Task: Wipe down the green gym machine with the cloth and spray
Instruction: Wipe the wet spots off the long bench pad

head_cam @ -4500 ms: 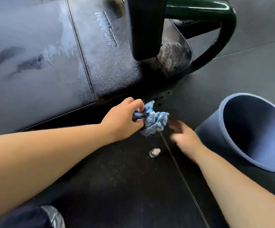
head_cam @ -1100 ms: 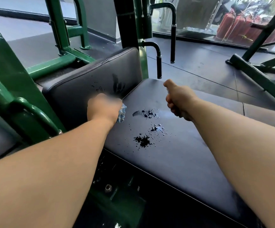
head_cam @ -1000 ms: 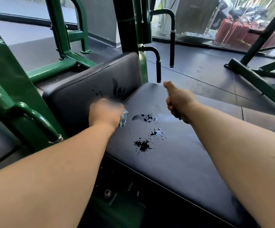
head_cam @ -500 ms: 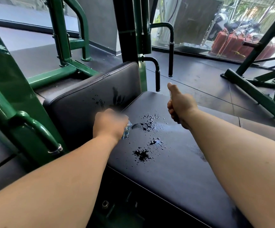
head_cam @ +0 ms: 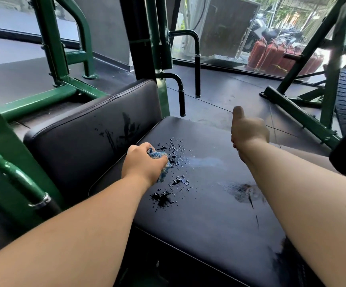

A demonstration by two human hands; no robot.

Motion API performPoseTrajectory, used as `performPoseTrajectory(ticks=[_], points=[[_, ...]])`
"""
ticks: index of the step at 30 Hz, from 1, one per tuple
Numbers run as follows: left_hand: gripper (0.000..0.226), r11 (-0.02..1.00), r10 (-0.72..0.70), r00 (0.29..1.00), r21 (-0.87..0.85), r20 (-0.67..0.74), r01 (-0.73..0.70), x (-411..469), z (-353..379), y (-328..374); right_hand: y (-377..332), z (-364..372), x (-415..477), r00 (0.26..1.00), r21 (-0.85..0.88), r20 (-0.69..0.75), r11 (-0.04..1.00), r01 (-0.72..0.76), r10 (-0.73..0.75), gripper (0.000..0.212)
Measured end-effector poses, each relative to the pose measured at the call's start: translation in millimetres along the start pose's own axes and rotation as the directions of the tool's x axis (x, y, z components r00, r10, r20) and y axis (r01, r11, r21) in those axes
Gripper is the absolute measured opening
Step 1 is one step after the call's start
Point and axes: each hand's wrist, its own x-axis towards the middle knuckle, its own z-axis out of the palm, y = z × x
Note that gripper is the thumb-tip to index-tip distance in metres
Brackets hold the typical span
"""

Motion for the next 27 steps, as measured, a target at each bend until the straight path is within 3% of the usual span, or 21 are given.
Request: performPoseTrajectory(ticks=[3,8,11,14,19,23,24,27], points=[[0.028,1.000,0.024,0.998,0.015,0.050,-0.025,-2.6,13.7,6.8,5.6,-8.8,7.6,0.995,0.097,0.072,0.992,-0.077,0.070,0.050],[0.025,0.995,0.069,0.990,0.056,0.122,-0.077,-5.9,34.7,16.3,17.8,-12.6,21.7,1.000,0.079,-0.004,0.997,0.007,-0.007,0.058],[0.025,0.991,0.106,0.980,0.062,0.167,-0.118,-5.5,44.2,21.5,23.4,-15.0,18.5,0.975,0.077,0.196,0.989,-0.125,0.108,0.050],[0.025,0.989,0.124,0.976,0.061,0.177,-0.137,-1.6,47.8,25.3,36.2,-22.8,10.5,0.900,-0.109,0.371,0.974,-0.201,0.227,0.049],[0.023,0.979,0.143,0.975,0.120,0.170,-0.165,-1.4,52.0,31.5,74.5,-48.7,-5.9,0.925,-0.263,0.318,0.957,-0.125,0.208,0.045],[0.025,0.975,0.172,0.969,0.107,0.179,-0.193,-9.8,58.5,40.0,95.4,-73.1,-18.8,0.781,-0.461,0.465,0.867,-0.188,0.416,0.051],[0.026,0.974,0.181,0.967,0.104,0.181,-0.201,-10.9,60.2,40.6,97.6,-77.9,-20.3,0.778,-0.492,0.472,0.856,-0.158,0.415,0.049],[0.028,0.969,0.207,0.957,0.092,0.202,-0.229,-18.4,68.0,43.0,104.8,-94.1,-15.5,0.888,-0.430,0.362,0.896,-0.110,0.282,0.044]])
